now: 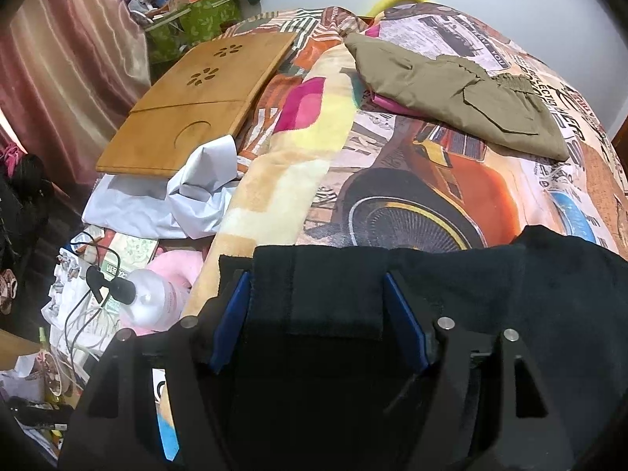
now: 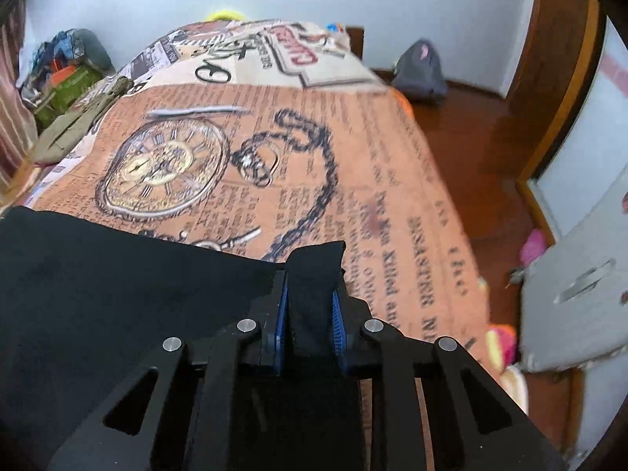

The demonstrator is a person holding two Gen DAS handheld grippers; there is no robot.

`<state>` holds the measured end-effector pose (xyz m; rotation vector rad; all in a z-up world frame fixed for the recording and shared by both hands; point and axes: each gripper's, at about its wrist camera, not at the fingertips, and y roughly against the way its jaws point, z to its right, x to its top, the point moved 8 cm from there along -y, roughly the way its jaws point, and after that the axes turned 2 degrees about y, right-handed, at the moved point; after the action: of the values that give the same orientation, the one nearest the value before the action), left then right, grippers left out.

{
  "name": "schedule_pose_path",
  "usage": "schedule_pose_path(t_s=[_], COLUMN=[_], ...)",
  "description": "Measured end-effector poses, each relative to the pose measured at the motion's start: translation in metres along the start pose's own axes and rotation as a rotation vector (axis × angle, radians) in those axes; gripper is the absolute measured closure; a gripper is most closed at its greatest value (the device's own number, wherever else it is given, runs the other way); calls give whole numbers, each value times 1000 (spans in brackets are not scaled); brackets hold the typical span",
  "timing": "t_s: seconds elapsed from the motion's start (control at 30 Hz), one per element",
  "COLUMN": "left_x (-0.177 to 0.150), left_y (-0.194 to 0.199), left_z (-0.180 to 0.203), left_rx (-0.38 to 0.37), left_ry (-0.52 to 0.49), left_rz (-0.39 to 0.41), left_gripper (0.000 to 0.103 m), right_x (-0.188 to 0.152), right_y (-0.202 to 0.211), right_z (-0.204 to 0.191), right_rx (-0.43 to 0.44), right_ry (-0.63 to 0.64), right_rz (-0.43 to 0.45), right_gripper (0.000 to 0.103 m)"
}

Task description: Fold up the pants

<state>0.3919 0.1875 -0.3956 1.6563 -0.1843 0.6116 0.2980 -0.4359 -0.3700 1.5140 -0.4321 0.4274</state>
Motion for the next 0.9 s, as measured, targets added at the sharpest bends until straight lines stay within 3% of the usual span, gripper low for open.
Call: schedule_pose_path(t_s=[0.27,0.5,0.77,0.83,0.9], left_x=[7,9,2,2,3], left_y=[-8,-14,34,55,78], left_z=[-3,-8,4,15,31], left_rx=[74,82,3,-30,-62], left_ry=[-21,-48,-71,-90,-114], left_rz=[15,10,47,77,115], left_gripper=[28,21,26,26,26], right_x=[12,8,7,8,9], right_y=[-6,-20,15,28,46], right_z=[0,-3,12,15,15], right_rx=[-22,4,-8,2,10], right_ry=[4,-21,-49,-65,-66], right_rz=[2,-52,-32,-14,14], right_gripper=[86,83,70,62,61])
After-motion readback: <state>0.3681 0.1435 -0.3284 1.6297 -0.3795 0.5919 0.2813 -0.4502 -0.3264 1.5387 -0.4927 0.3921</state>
